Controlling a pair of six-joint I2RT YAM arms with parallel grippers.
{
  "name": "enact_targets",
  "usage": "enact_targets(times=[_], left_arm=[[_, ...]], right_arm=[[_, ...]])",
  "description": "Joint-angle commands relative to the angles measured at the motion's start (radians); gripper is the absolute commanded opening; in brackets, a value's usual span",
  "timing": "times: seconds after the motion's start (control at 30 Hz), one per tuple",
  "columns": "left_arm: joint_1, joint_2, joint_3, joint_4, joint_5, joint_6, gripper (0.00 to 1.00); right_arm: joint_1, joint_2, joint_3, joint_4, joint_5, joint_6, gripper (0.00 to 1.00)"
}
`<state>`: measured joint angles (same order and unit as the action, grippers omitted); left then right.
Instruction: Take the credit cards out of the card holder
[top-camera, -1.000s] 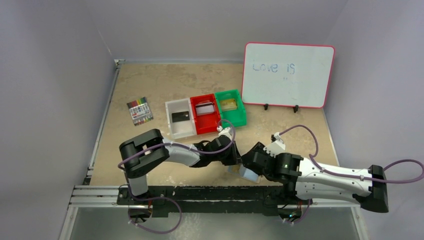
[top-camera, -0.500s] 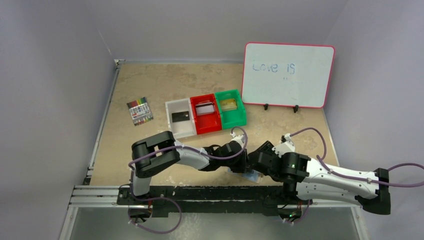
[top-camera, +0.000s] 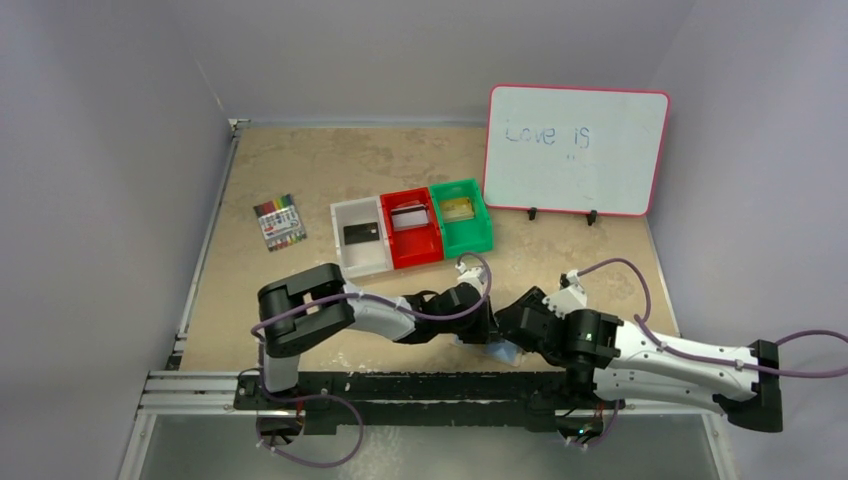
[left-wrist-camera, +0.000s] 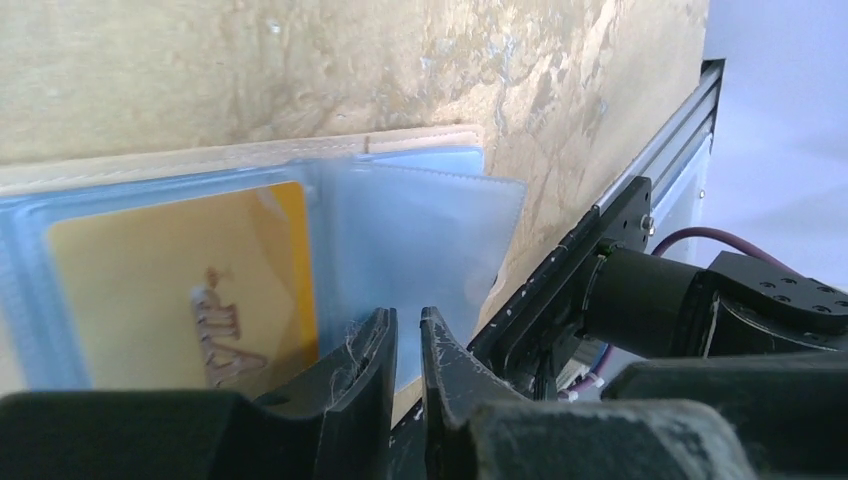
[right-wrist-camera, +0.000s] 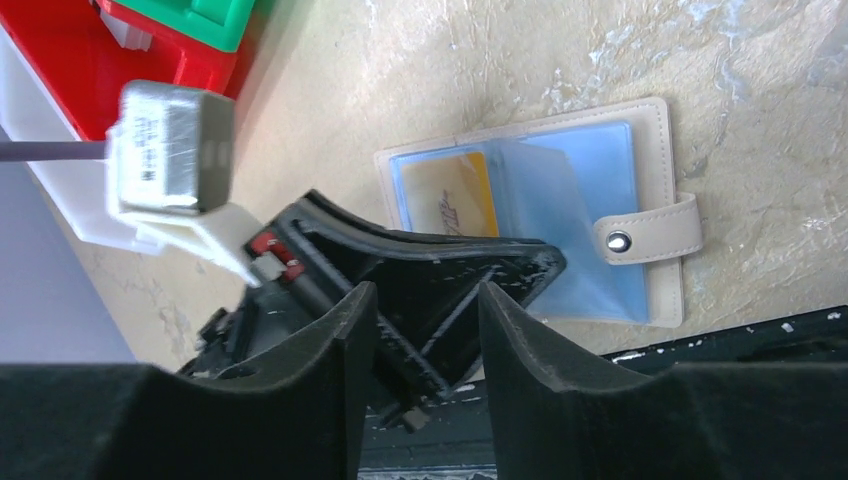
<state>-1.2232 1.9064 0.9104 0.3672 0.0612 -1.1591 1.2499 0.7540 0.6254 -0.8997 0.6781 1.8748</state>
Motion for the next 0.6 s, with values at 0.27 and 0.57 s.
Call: enact_targets(times=[0.27,0.57], left_arm=[[0.002,-0.326,-0.218,0.010,-0.220,0.027,0.17],[0.004,-0.560,-0.243,-0.286,-0.518,0.073,0.18]], right_arm=[[-0.001,-0.037,-0.112,0.182,-0.038,-0.064,0.38],[-0.226,0.183,-0.113,0.417,-0.184,-0.390,0.37]])
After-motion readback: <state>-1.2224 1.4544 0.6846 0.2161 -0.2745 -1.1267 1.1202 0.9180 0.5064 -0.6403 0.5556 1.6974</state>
